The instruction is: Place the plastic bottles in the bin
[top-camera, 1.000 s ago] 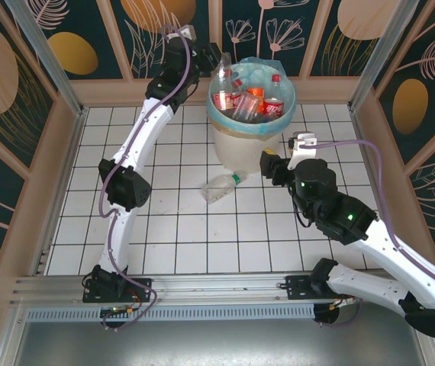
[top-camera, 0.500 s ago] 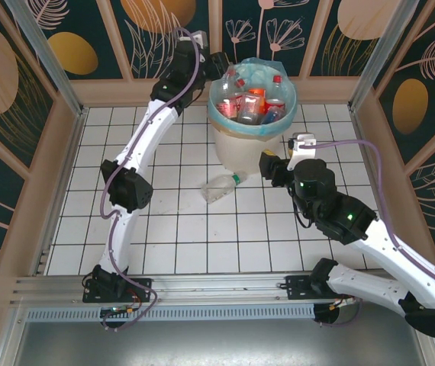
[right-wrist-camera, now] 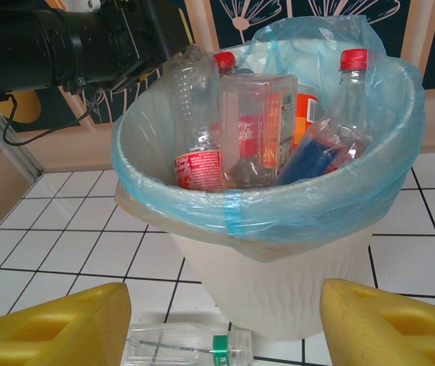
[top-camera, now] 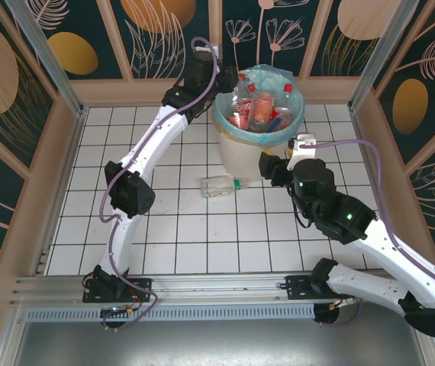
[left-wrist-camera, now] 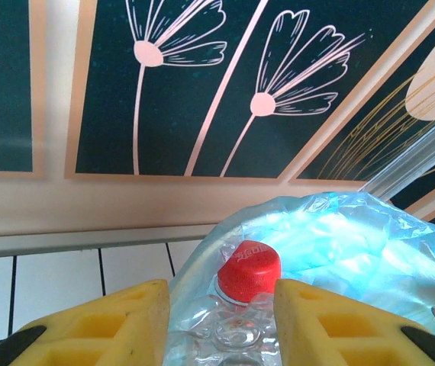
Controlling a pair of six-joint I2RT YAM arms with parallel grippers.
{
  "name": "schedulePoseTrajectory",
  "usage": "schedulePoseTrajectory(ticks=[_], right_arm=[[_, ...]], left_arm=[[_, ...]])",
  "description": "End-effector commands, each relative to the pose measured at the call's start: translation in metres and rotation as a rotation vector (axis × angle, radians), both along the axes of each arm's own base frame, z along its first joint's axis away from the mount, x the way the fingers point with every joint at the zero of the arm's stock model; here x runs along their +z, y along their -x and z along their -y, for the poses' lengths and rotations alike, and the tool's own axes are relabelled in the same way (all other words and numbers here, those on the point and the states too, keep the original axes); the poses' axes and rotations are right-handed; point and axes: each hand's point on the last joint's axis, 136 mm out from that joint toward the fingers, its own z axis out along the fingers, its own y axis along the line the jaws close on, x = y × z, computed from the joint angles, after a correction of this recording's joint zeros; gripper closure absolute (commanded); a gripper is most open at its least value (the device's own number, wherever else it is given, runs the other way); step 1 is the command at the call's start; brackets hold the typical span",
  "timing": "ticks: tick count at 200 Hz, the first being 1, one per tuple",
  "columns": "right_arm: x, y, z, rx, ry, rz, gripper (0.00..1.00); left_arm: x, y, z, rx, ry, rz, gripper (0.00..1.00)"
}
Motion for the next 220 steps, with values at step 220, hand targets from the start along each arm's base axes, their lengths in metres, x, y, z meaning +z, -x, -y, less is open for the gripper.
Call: schedulePoseTrajectory(ticks=[220], right_arm=[[0.018, -0.002, -0.001, -0.002, -0.048, 0.026, 0.33]], left_arm=[[-0.045, 0.030, 0.004, -0.001, -0.241, -0.107, 0.27]])
